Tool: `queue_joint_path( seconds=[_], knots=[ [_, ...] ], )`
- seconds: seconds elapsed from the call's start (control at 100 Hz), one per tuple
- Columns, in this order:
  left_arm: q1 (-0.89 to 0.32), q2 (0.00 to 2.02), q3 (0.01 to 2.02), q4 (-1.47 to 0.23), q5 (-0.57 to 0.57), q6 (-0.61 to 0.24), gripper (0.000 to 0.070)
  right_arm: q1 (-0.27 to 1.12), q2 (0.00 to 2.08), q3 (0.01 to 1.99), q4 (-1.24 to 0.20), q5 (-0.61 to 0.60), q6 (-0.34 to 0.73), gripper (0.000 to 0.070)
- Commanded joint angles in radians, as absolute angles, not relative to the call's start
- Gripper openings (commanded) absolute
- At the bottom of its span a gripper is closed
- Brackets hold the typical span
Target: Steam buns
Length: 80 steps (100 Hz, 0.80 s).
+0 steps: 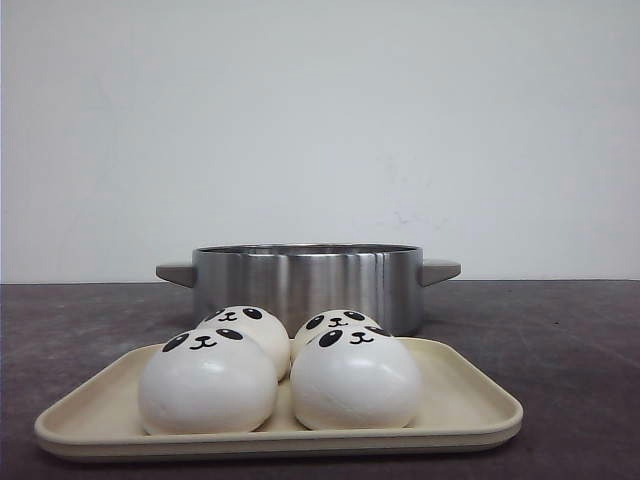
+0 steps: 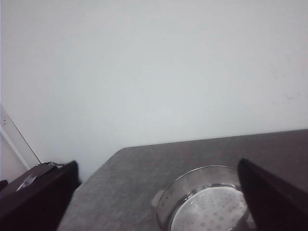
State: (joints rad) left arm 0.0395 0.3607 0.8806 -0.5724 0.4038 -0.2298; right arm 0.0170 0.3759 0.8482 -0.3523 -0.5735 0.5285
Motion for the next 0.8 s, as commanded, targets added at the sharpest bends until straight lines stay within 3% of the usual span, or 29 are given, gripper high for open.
queue_joint_path(
  seconds=[0.0,0.25,0.49,0.6,0.67,0.79],
  knots=[
    [0.034,0.363,0.888,-0.580,0.412,-0.247,0.0550,0.020,0.410,0.858,-0.333,-0.590,0.540,0.0700],
    [0.032,0.363,0.888,-0.689,0.413,-0.269,0.0550,0.148,0.613,0.859,-0.346,-0.521,0.471,0.0700],
    [0.032,0.363,0.888,-0.802,0.413,-0.275,0.0550,0.487,0.844,0.859,-0.355,-0.288,0.437,0.0699],
    [0.025,0.360,0.888,-0.800,0.413,-0.278,0.0550,0.668,0.959,0.865,-0.392,-0.146,0.438,0.0646],
    [0.014,0.357,0.888,-0.802,0.413,-0.279,0.0550,0.731,1.051,0.890,-0.457,-0.083,0.442,0.0564],
    [0.004,0.353,0.888,-0.800,0.422,-0.308,0.0550,0.765,1.217,0.944,-0.530,-0.078,0.445,0.0533]
  ],
)
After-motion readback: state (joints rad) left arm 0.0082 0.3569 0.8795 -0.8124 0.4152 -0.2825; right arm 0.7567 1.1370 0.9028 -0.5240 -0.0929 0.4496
